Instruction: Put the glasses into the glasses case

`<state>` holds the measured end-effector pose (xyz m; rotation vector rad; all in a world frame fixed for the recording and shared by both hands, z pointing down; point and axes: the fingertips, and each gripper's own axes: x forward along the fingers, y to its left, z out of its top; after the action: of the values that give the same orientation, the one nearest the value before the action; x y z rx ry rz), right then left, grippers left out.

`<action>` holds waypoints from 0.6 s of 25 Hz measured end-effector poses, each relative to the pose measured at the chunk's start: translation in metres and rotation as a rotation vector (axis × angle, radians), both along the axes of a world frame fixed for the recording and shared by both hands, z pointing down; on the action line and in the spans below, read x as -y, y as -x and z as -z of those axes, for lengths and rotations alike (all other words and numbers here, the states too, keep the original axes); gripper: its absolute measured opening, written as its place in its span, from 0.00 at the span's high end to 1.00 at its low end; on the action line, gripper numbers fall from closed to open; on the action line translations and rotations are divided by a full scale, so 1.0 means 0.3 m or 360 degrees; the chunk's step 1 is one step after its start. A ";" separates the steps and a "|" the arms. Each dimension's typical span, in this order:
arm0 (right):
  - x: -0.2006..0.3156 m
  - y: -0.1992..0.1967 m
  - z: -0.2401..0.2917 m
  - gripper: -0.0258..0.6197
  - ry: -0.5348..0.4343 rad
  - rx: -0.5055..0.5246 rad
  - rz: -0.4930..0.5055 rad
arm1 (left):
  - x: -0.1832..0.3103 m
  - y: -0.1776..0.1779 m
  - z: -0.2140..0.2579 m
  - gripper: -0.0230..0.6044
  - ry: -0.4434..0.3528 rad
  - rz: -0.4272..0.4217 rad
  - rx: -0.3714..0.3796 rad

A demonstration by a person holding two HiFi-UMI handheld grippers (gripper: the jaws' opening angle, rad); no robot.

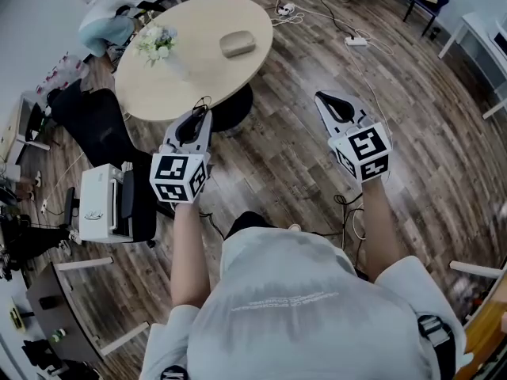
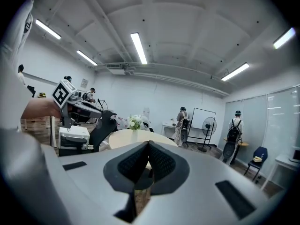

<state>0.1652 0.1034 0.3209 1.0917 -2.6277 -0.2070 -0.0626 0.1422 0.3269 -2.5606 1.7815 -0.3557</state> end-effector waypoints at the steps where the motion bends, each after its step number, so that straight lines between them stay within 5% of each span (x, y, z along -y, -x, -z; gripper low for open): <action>1: 0.013 -0.009 -0.007 0.96 0.0012 0.0016 0.0000 | 0.006 -0.010 -0.003 0.89 0.0004 -0.0006 0.0012; 9: 0.161 -0.004 -0.064 0.96 0.0062 0.0014 -0.0015 | 0.157 0.020 -0.046 0.89 0.0022 -0.0002 0.0003; 15: 0.398 0.068 -0.084 0.96 0.0066 -0.0029 -0.0061 | 0.433 0.124 -0.100 0.89 0.0026 -0.0015 -0.0033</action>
<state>0.1449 -0.0160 0.3462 1.1202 -2.5810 -0.1532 -0.0998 0.0124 0.3569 -2.5925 1.7803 -0.3461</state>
